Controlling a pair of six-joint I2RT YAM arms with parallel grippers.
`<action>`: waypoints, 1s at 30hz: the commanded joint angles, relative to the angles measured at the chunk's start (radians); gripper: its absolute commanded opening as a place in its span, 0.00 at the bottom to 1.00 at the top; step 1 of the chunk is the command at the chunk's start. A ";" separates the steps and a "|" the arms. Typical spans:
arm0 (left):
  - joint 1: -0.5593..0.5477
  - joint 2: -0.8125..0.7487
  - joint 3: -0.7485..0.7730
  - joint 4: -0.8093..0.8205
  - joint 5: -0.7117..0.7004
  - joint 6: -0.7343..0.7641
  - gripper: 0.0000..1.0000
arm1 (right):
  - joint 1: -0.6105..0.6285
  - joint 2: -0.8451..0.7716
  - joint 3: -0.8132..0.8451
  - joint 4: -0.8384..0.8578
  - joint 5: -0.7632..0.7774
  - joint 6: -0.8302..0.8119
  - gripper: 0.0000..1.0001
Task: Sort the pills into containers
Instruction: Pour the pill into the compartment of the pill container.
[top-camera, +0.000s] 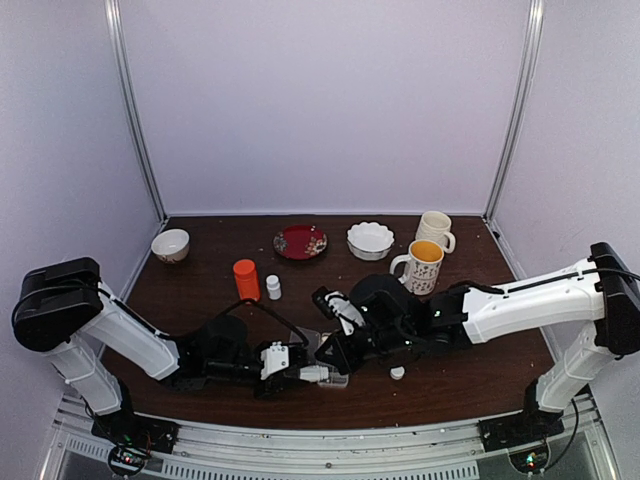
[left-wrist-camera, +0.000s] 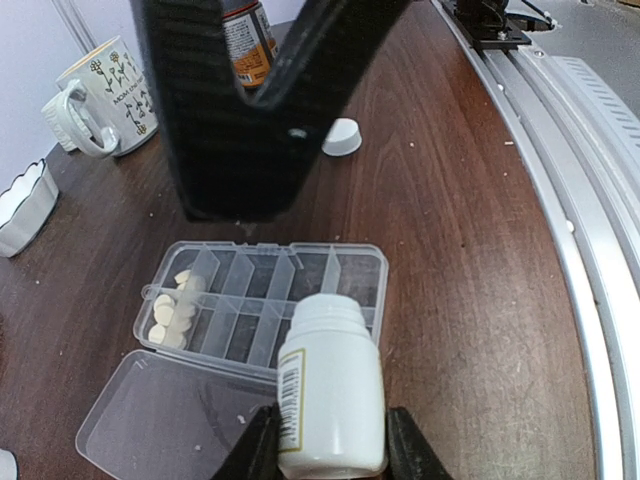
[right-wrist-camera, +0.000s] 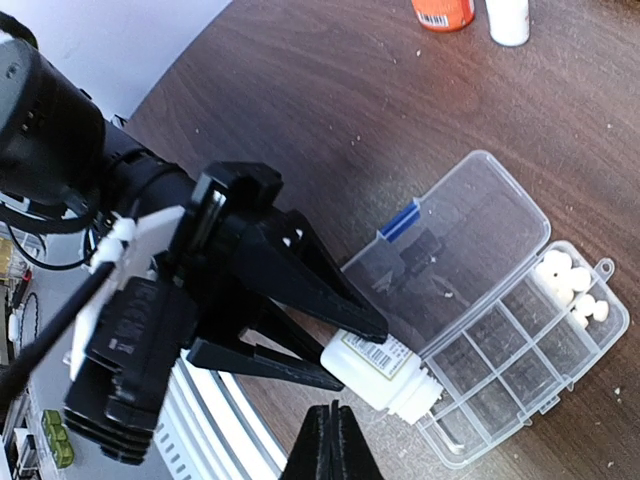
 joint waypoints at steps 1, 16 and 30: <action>-0.001 0.000 0.011 0.043 0.012 0.007 0.00 | -0.004 0.000 -0.021 0.025 0.030 -0.008 0.00; -0.018 -0.009 0.016 0.044 0.008 0.021 0.00 | -0.007 -0.001 -0.048 0.031 0.026 0.002 0.00; -0.029 -0.016 0.059 -0.018 -0.005 0.018 0.00 | -0.016 -0.041 -0.087 0.041 0.026 -0.010 0.00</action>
